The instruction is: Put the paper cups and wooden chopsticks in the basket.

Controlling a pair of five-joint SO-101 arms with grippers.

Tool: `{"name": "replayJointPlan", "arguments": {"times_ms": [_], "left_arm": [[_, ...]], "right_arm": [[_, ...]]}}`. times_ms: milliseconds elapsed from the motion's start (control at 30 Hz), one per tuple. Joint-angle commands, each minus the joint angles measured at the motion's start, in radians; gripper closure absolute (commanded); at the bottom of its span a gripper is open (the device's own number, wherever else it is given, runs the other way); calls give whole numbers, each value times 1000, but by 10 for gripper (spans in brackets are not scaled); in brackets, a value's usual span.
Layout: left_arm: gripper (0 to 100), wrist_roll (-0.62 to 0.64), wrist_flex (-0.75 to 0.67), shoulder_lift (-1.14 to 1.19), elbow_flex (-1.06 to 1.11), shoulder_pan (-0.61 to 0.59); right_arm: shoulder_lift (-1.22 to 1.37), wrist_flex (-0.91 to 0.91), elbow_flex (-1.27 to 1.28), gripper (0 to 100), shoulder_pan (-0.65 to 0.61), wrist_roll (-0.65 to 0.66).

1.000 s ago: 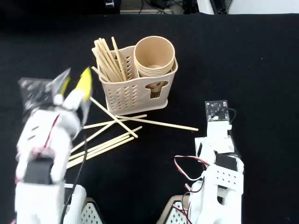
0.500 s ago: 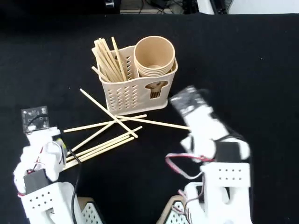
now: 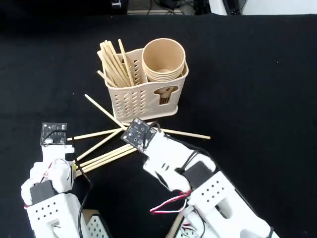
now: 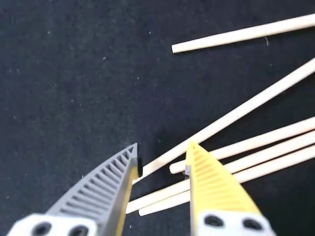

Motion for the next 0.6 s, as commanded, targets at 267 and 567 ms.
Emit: {"name": "replayJointPlan", "arguments": {"times_ms": [267,567], "left_arm": [[830,12,-23,2,-5,-4],[830,12,-23,2,-4,-2]], "right_arm": [[473,-52,-275,853,-120,-3],[777,-98,-446,853,-117,0]]}}
